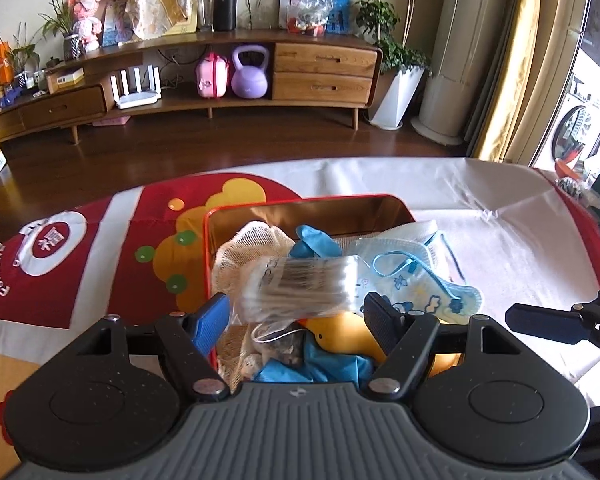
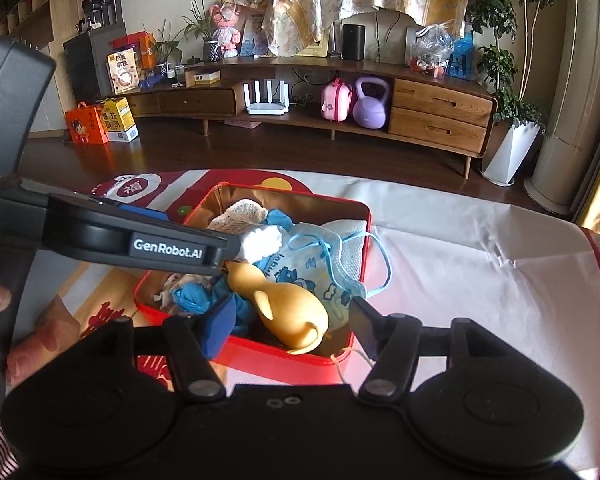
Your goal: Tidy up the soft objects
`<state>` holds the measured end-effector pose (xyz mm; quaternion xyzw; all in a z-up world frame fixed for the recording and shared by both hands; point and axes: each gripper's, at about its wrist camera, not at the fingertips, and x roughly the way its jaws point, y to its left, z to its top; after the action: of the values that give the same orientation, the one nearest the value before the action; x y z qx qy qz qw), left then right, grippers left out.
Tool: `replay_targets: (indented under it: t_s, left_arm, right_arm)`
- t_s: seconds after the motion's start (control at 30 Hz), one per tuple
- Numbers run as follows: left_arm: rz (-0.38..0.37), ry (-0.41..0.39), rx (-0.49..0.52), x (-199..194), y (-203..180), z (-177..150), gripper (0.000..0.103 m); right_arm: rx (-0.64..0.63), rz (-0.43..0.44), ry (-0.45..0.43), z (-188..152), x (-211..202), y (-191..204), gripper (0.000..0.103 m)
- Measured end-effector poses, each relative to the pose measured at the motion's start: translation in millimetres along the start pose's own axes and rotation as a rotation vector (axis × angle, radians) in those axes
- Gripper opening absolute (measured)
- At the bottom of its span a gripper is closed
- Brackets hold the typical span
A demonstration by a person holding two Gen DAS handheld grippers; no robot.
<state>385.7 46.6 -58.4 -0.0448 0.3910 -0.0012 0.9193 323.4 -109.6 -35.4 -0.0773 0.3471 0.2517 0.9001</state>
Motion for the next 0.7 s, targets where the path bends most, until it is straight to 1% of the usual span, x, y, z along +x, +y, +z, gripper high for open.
replay_targets:
  t_s: [0.07,0.13,0.27,0.37,0.47,0.53,0.67,0.7]
  left_arm:
    - [0.000,-0.014,0.001,-11.2,1.2,-0.2,0.074]
    - [0.002,-0.024,-0.001,-22.9,2.4,-0.4,0.074]
    - [0.001,-0.041,-0.003,-45.9,3.3,-3.0,0.074]
    - [-0.001,-0.060,0.000,-64.4,3.5,-5.5,0.080]
    - [-0.007,-0.081,0.001,-81.8,4.0,-9.0,0.080]
    - [-0.011,-0.091,0.004,-93.5,2.9,-11.9,0.080]
    - [-0.032,-0.108,0.011,-115.7,0.1,-21.3,0.080]
    - [-0.036,-0.112,0.010,-120.9,-0.3,-24.3,0.082]
  right_arm:
    - [0.007,-0.003,-0.008,0.8,-8.7,2.1,0.064]
    - [0.012,-0.004,-0.017,1.4,-18.0,3.5,0.070]
    - [0.013,-0.006,-0.035,1.2,-38.0,8.4,0.071]
    - [0.013,-0.010,-0.047,-0.7,-52.4,11.4,0.075]
    - [0.021,-0.016,-0.060,-3.4,-66.7,13.5,0.076]
    - [0.029,-0.013,-0.071,-5.7,-76.2,13.2,0.081]
    - [0.040,-0.015,-0.089,-11.4,-93.7,11.7,0.084]
    - [0.045,-0.013,-0.091,-13.1,-97.2,11.0,0.086]
